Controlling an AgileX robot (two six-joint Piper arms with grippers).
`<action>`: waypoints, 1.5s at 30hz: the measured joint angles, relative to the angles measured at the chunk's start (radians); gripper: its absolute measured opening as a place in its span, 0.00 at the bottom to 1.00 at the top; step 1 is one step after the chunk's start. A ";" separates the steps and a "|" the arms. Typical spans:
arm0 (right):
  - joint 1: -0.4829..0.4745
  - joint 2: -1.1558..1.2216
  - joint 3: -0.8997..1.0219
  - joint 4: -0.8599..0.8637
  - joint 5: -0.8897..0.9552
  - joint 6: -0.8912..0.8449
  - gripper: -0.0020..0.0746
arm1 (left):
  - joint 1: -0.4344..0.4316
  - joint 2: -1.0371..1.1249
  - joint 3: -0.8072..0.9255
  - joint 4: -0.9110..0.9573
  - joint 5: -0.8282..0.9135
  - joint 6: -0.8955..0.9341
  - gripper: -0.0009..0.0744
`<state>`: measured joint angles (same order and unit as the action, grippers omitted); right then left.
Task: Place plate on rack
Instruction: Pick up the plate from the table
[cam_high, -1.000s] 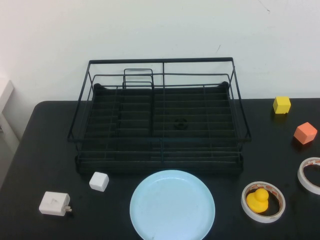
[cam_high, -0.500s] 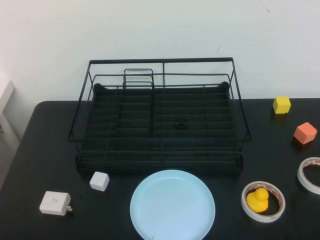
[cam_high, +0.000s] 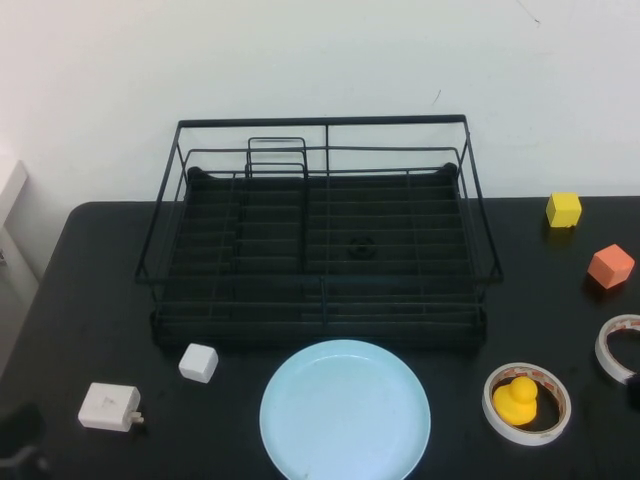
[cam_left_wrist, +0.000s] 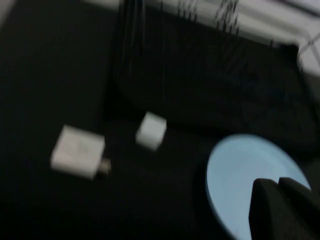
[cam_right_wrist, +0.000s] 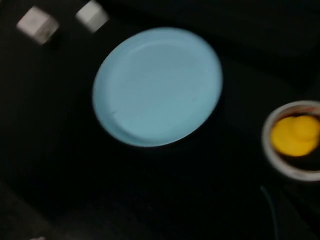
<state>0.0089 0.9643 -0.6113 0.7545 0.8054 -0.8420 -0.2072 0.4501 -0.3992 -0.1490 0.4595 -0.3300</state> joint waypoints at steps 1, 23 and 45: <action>0.000 0.040 0.000 0.024 0.002 -0.027 0.02 | 0.000 0.025 0.000 -0.029 0.024 0.000 0.01; 0.390 0.805 -0.053 0.941 -0.378 -0.689 0.04 | 0.000 0.279 0.000 -0.470 0.138 0.174 0.01; 0.379 1.105 -0.253 0.966 -0.202 -0.590 0.65 | 0.000 0.281 0.000 -0.473 0.152 0.203 0.01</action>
<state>0.3876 2.0693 -0.8643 1.7202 0.6034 -1.4320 -0.2072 0.7311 -0.3992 -0.6222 0.6113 -0.1266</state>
